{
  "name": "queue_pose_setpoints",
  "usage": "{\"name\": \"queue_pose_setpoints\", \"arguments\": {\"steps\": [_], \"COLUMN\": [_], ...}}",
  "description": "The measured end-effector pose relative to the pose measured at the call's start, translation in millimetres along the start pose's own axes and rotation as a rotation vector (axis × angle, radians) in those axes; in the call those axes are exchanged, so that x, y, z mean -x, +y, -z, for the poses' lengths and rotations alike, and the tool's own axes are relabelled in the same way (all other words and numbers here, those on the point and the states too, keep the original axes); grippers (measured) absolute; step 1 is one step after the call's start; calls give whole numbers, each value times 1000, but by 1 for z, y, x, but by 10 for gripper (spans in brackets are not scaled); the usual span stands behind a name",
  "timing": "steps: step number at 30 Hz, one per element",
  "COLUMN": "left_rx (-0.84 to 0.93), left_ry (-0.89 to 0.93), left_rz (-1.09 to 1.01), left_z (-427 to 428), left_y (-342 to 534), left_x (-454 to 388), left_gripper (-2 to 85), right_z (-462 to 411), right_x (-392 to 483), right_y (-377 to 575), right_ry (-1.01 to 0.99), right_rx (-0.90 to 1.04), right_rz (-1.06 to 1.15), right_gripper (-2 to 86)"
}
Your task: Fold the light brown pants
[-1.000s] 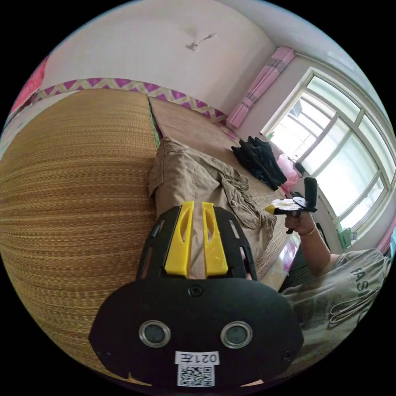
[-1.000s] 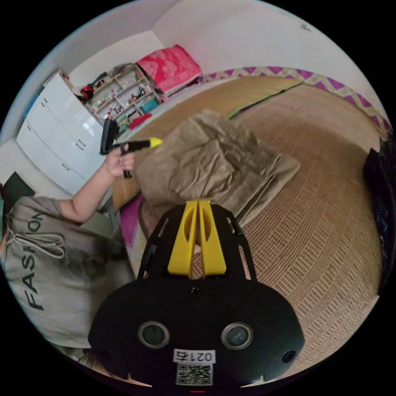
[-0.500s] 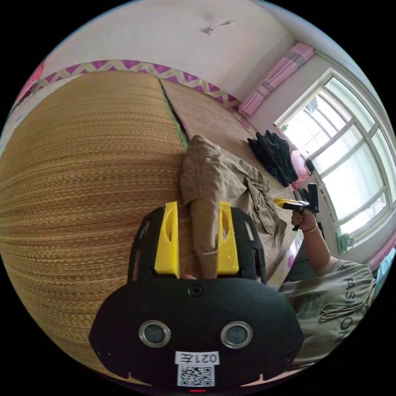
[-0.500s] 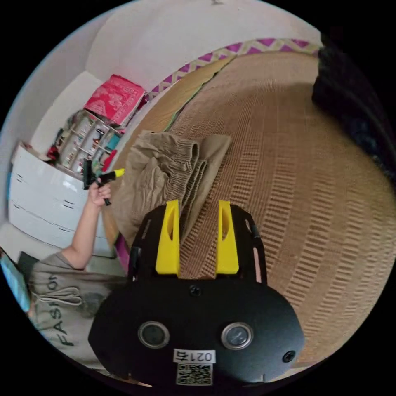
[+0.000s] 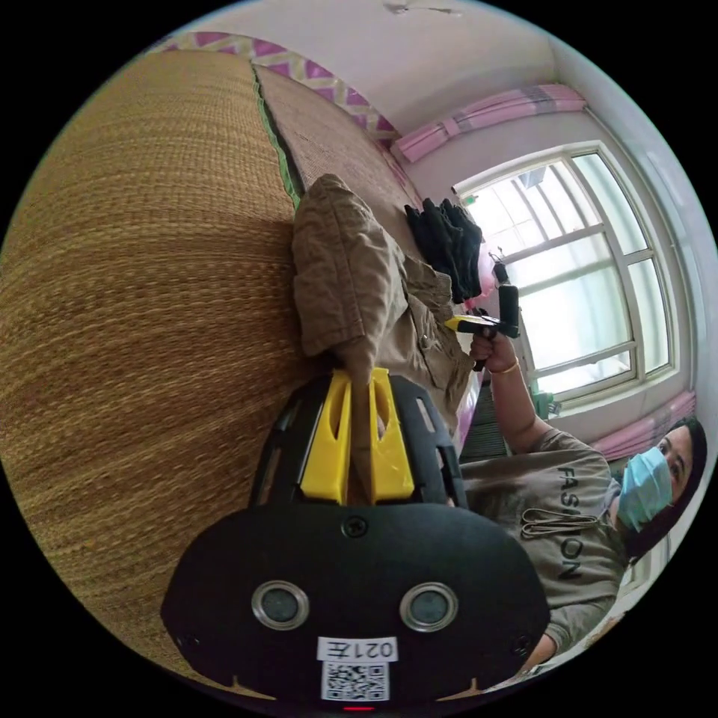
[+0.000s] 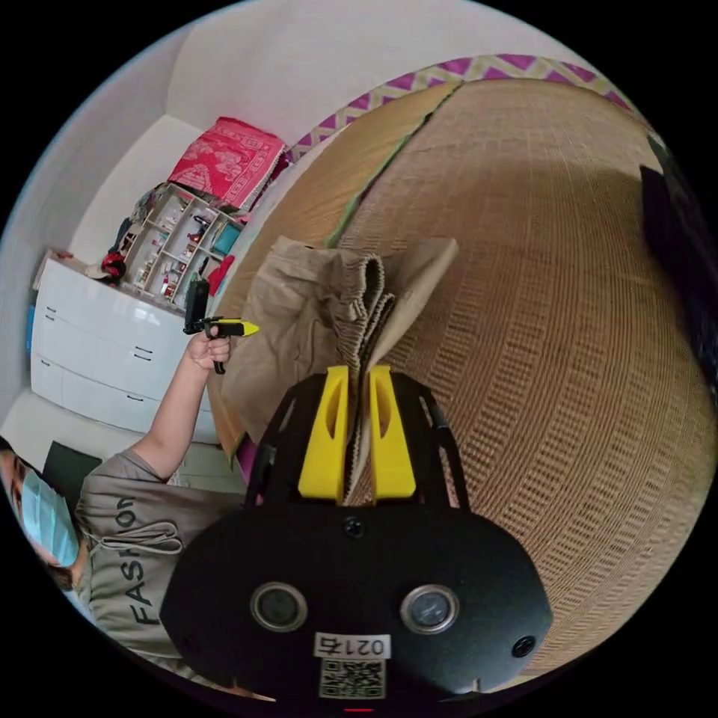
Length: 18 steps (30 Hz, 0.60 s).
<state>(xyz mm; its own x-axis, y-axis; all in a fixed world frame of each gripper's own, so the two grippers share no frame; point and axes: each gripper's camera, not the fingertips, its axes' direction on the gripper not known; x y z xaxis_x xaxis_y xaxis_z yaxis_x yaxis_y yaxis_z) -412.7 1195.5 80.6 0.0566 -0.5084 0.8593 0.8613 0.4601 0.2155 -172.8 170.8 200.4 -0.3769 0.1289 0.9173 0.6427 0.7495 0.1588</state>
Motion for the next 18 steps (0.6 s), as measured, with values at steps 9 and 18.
{"name": "queue_pose_setpoints", "arguments": {"steps": [9,18], "left_rx": [-390,-791], "left_ry": [-120,-334], "left_rz": [128,378], "left_z": [216,342], "left_y": [94,202], "left_x": [26,125], "left_gripper": [10,51], "right_z": [-38,-171], "right_x": [176,377], "right_y": [-195,-347], "right_ry": [37,386], "right_rx": [-17,-137], "right_rz": [319,488], "right_gripper": [47,69]}}
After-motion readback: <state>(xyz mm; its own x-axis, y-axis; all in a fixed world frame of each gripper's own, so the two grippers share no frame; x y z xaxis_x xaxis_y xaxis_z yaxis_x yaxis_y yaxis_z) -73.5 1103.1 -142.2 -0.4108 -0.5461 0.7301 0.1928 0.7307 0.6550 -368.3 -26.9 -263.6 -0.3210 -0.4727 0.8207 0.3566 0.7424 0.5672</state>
